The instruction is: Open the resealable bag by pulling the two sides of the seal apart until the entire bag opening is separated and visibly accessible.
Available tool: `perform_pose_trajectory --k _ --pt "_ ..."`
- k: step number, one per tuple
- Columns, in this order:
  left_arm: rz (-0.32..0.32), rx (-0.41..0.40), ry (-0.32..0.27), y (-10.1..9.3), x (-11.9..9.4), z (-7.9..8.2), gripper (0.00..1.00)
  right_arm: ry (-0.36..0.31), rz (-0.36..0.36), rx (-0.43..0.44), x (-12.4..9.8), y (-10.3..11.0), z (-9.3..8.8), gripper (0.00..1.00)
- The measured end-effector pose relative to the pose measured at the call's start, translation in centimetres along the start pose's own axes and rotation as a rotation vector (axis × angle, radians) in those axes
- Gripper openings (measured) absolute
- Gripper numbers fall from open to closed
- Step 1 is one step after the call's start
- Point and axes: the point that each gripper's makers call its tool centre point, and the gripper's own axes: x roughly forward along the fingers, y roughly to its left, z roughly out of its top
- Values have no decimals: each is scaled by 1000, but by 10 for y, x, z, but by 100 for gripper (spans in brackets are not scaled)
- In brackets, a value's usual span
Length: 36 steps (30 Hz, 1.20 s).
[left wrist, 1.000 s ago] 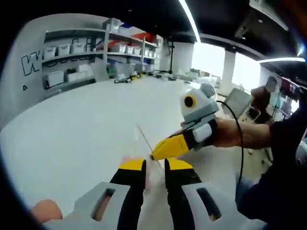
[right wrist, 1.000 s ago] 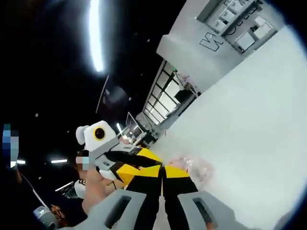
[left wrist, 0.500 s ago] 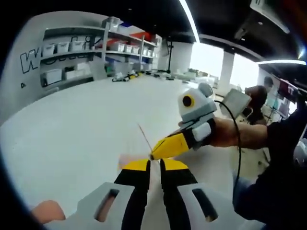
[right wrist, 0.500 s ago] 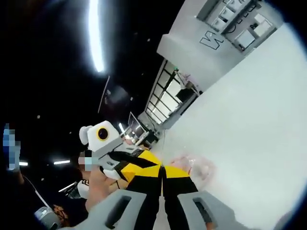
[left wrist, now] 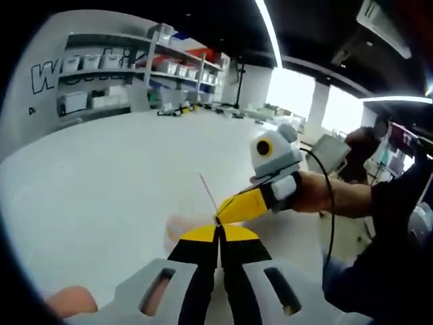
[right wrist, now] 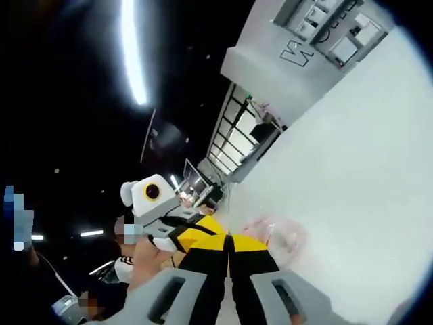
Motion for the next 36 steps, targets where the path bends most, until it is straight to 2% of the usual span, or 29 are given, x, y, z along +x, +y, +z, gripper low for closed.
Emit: perform_pose_trajectory --k 4,9,13,14,15,16,18,26,30,31,33,34,36 --pt "2 -8 -11 0 0 1 1 -3 1 2 0 0 1 0" --pt "25 2 -9 0 0 1 0 0 -26 -37 0 0 1 0" --pt "33 2 -6 0 0 1 0 12 -64 -87 0 0 0 0" --pt "34 4 2 -1 0 0 0 21 -83 -109 -1 -2 -2 0" --pt "41 8 2 1 -2 0 0 27 -137 -158 -5 -12 -1 0" --pt "57 17 -6 4 -5 3 0 10 -126 -142 -6 -11 1 0" --pt "46 2 -16 5 -10 5 0 2 -118 -110 -11 -15 2 0" --pt "46 5 -28 6 -11 8 0 -11 -124 -131 -13 -9 3 0" --pt "63 14 -54 8 -14 14 0 -17 -134 -134 -16 -11 5 0" --pt "51 8 -40 7 -13 12 0 -19 -137 -131 -16 -13 6 0" --pt "78 22 -71 11 -15 17 0 -27 -146 -126 -19 -15 8 0" --pt "70 11 -61 10 -16 15 0 -33 -151 -125 -20 -16 9 0" --pt "93 7 -98 13 -19 19 0 -43 -166 -124 -22 -17 10 0"
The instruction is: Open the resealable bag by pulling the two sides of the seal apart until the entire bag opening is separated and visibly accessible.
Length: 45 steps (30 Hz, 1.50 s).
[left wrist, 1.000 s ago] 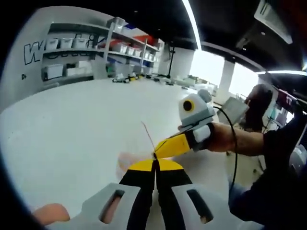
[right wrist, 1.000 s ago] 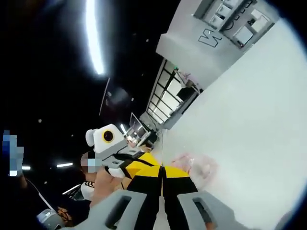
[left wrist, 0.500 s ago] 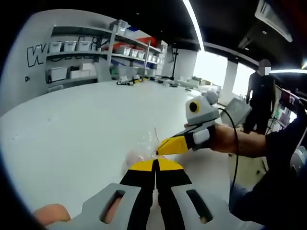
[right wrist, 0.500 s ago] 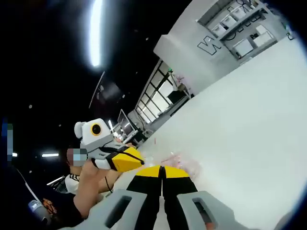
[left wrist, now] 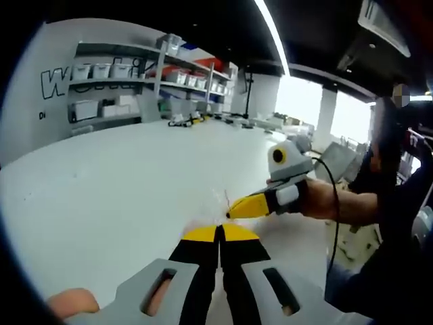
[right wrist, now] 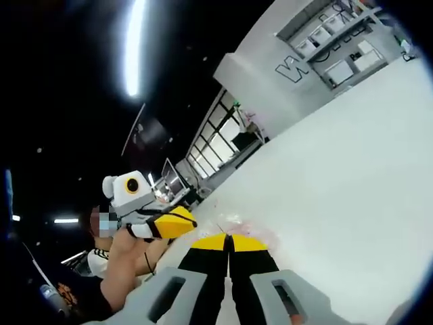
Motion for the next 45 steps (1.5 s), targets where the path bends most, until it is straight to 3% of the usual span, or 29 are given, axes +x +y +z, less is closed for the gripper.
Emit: perform_pose_trajectory --k 10,18,25,28,32,35,45 --pt "25 -48 -87 4 -1 9 0 -66 -45 -21 -5 5 12 0" --pt "34 -60 -107 5 -1 11 0 -64 -43 -16 -3 4 13 0" --pt "22 -66 -100 5 -1 10 0 -68 -37 -22 -1 5 13 0" --pt "11 -50 -89 -1 1 9 0 -93 -56 -137 0 1 14 0" --pt "-1 -41 -75 -5 3 7 0 -99 -31 -161 1 8 16 1" --pt "-10 -38 -66 -7 4 6 0 -106 -37 -200 1 11 20 7" --pt "-15 -31 -60 -11 4 5 0 -103 -19 -221 5 19 22 7"
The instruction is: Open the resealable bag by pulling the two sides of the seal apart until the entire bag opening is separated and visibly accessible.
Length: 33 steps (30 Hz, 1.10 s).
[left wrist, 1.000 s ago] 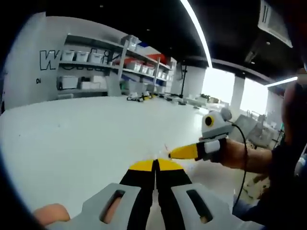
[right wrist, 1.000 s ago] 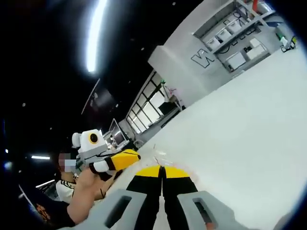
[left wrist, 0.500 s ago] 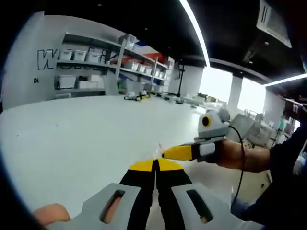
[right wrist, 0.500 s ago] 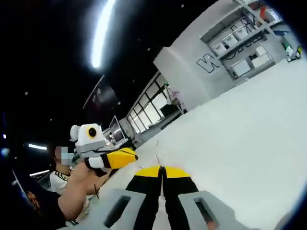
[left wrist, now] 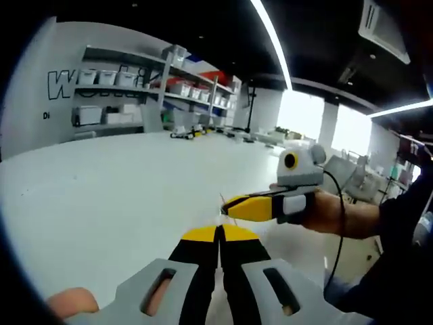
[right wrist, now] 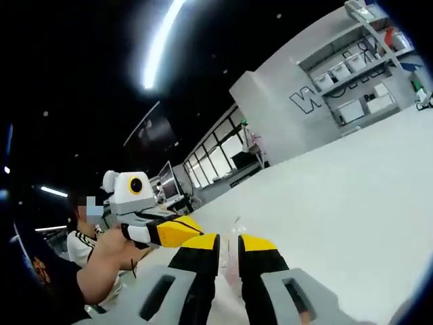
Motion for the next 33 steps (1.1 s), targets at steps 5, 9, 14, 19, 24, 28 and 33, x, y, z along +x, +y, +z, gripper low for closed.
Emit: perform_pose_trajectory --k 5,9,14,19,24,28,33 --pt "3 2 0 2 -1 1 0 -1 -3 2 1 -1 1 7" --pt "-2 0 1 0 0 0 0 3 -4 2 2 -2 0 7" --pt "-7 -3 2 0 0 0 0 -3 -4 9 3 -3 1 6" --pt "-11 -4 2 -2 1 0 0 3 -2 12 3 -2 -2 0" --pt "-13 -5 0 -2 1 0 0 4 -6 -2 3 -4 -1 0" --pt "-12 -6 -3 -2 0 1 0 7 -8 -2 3 -5 -1 0" --pt "-3 -3 -10 0 -2 3 0 8 -30 -2 1 -10 -1 0"
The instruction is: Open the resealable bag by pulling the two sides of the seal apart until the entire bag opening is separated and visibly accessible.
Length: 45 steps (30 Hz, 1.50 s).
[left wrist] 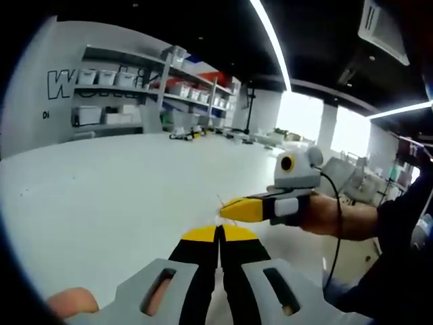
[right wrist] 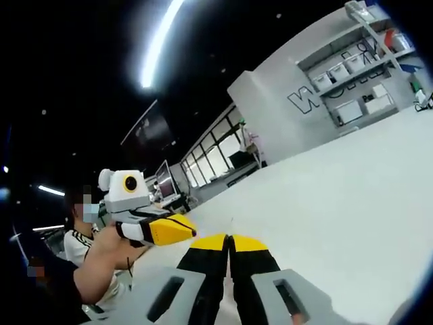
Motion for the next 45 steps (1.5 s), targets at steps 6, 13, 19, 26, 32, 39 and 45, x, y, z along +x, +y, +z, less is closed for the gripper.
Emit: perform_pose_trajectory --k 6,13,19,26,32,39,45 --pt "8 -4 -8 3 -3 1 0 -5 -24 17 -3 -7 1 0" --pt "15 -5 -15 6 -5 3 0 -11 -40 19 -6 -10 2 0" --pt "17 -7 -18 8 -4 3 1 -17 -44 31 -6 -12 2 0" --pt "21 16 -18 6 -2 2 1 -13 -32 25 -4 -6 3 0" --pt "16 28 -12 4 -1 1 1 -12 -29 21 -4 -3 3 0" --pt "19 32 -15 5 -1 1 2 -11 -24 24 -4 -3 3 0" --pt "26 44 -14 6 -2 1 9 -11 -23 24 -3 -2 3 0"
